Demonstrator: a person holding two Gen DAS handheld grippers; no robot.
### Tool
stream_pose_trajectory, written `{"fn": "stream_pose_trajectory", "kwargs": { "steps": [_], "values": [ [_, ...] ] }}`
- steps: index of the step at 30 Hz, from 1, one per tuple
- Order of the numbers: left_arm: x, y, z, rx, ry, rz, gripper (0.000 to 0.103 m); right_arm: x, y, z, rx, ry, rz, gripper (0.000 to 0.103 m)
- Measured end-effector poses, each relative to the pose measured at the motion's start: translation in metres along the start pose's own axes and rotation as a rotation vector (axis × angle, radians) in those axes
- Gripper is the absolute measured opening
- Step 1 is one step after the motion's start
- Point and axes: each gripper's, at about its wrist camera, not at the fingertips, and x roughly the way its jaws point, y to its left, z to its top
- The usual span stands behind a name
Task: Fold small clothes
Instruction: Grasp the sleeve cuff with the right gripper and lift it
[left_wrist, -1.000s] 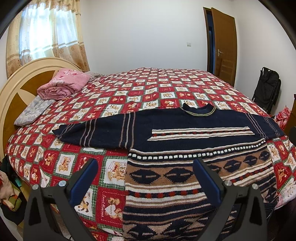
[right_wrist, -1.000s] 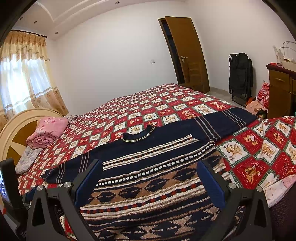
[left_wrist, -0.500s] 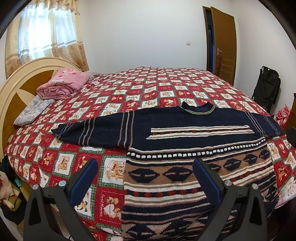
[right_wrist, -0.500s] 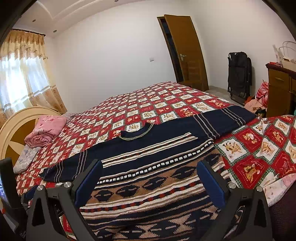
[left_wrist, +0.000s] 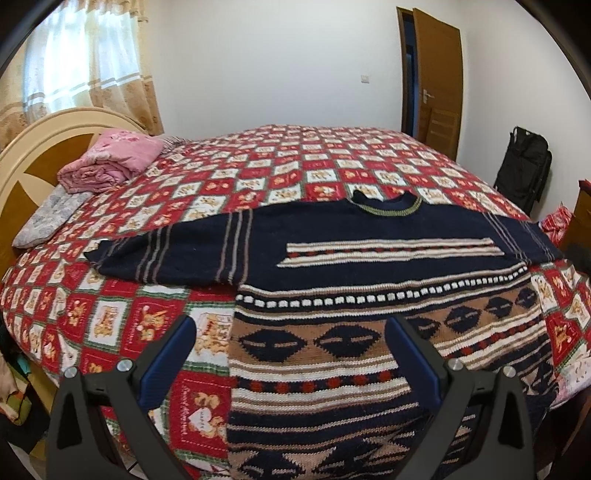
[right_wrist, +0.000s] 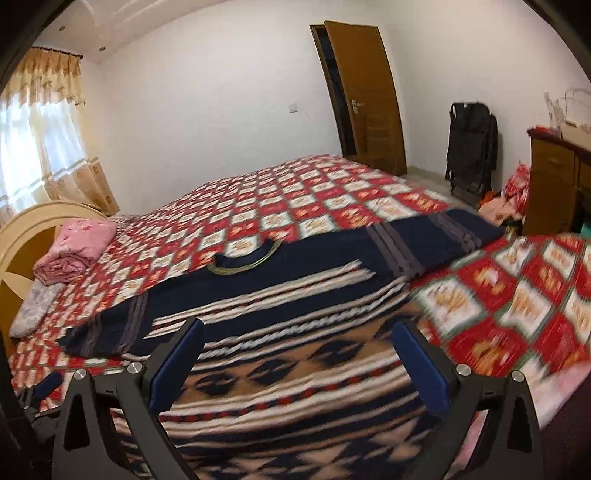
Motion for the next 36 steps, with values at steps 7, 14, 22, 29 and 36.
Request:
{"fn": "stream_pose_trajectory", "kwargs": {
  "steps": [7,14,22,29,36],
  "values": [
    [0.019,-0.014,0.016,0.043,0.010,-0.014,0.103,0.066,-0.190,0.070,0.329,0.097,-0.088,0.096],
    [0.041,-0.030,0.039,0.056,0.034,-0.039,0.103,0.163,-0.330,0.087,0.615,0.257,-0.242,0.053],
    [0.076,-0.048,0.049,0.084,0.109,-0.008,0.103,0.229,-0.362,0.095,0.637,0.326,-0.348,0.053],
    [0.091,-0.055,0.051,0.092,0.144,0.004,0.103,0.254,-0.373,0.103,0.632,0.274,-0.399,0.050],
    [0.093,-0.051,0.051,0.085,0.155,0.001,0.103,0.233,-0.360,0.111,0.544,0.199,-0.423,0.010]
  ]
}}
